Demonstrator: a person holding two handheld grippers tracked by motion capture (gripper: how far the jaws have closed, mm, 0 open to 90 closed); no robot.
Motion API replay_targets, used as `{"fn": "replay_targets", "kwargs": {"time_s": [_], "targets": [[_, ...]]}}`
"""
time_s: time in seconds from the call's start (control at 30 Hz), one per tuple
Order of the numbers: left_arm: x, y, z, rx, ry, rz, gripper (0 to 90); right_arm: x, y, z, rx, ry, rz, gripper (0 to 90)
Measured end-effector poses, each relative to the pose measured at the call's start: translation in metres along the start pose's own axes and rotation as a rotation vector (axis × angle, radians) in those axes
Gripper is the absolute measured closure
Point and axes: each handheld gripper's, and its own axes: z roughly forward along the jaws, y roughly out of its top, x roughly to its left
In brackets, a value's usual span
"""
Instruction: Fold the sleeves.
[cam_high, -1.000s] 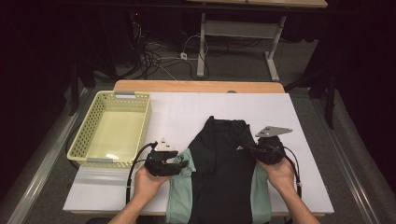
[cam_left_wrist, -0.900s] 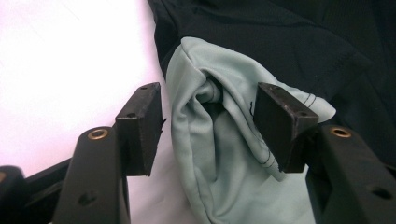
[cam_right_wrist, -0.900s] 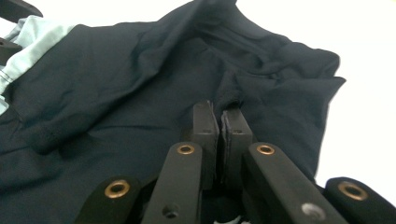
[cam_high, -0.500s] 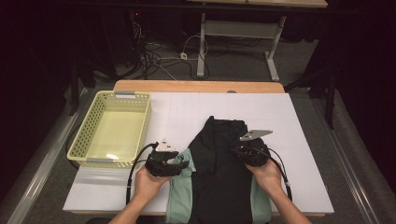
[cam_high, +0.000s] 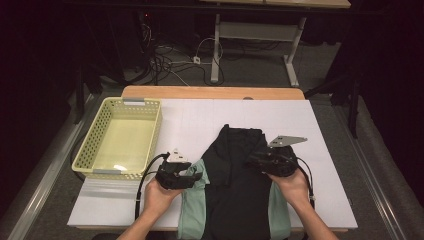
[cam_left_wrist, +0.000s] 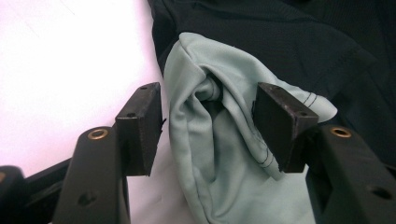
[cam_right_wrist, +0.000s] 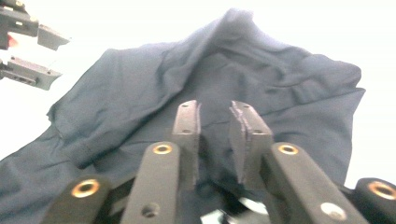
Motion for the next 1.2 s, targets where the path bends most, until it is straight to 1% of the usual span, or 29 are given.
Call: {"fn": "replay_targets", "kwargs": {"time_s": [0.03,0.1,0.17,0.23,0.33,0.43,0.53,0.6,0.67,0.83,0.87,0.9,1.0,1.1,1.13,1.17,1.2], "targets": [[0.000,0.000,0.000,0.000,0.000,0.000,41.3,-0.002,0.000,-0.004,-0.004,-0.008,0.003,76.3],[0.000,0.000,0.000,0.000,0.002,-0.002,41.3,-0.007,-0.002,-0.011,-0.004,-0.040,-0.003,81.1],[0.000,0.000,0.000,0.000,0.001,-0.003,41.2,-0.014,-0.005,-0.015,0.007,-0.072,0.004,83.0],[0.000,-0.001,0.001,0.001,0.001,-0.003,41.1,-0.022,-0.012,-0.019,0.003,-0.092,0.028,83.1],[0.001,0.000,0.001,0.006,0.000,-0.003,41.1,-0.030,-0.021,-0.025,-0.004,-0.102,0.062,83.1],[0.000,0.000,0.002,0.009,0.000,-0.003,41.1,-0.032,-0.029,-0.026,0.006,-0.084,0.076,83.1],[0.000,-0.001,0.002,0.012,0.000,-0.003,41.2,-0.027,-0.036,-0.025,0.015,-0.040,0.089,84.6],[-0.001,-0.001,0.003,0.013,-0.002,-0.005,41.2,-0.020,-0.040,-0.020,0.045,-0.022,0.070,85.7],[-0.001,-0.001,0.003,0.015,-0.002,-0.005,41.2,-0.014,-0.044,-0.017,0.062,-0.013,0.049,85.9],[-0.001,-0.001,0.003,0.015,-0.002,-0.005,41.2,-0.008,-0.045,-0.020,0.050,0.006,0.038,85.5],[-0.001,-0.001,0.002,0.014,-0.002,-0.003,41.1,-0.006,-0.044,-0.026,0.023,-0.004,0.032,83.9],[-0.001,-0.001,0.002,0.015,-0.001,-0.003,41.1,-0.006,-0.043,-0.029,0.009,-0.009,0.034,83.3],[-0.001,-0.001,0.002,0.017,0.002,-0.001,41.0,-0.013,-0.039,-0.040,-0.047,-0.035,0.057,81.1],[-0.002,-0.001,0.002,0.019,0.007,0.006,41.1,-0.025,-0.039,-0.048,-0.063,-0.077,0.086,78.6],[-0.002,-0.001,0.002,0.020,0.008,0.007,41.1,-0.025,-0.039,-0.048,-0.063,-0.077,0.086,78.6],[-0.002,-0.001,0.003,0.022,0.008,0.006,41.2,-0.033,-0.042,-0.050,-0.053,-0.109,0.107,78.1],[-0.002,-0.001,0.003,0.022,0.008,0.006,41.2,-0.033,-0.042,-0.050,-0.053,-0.109,0.107,78.1]]}}
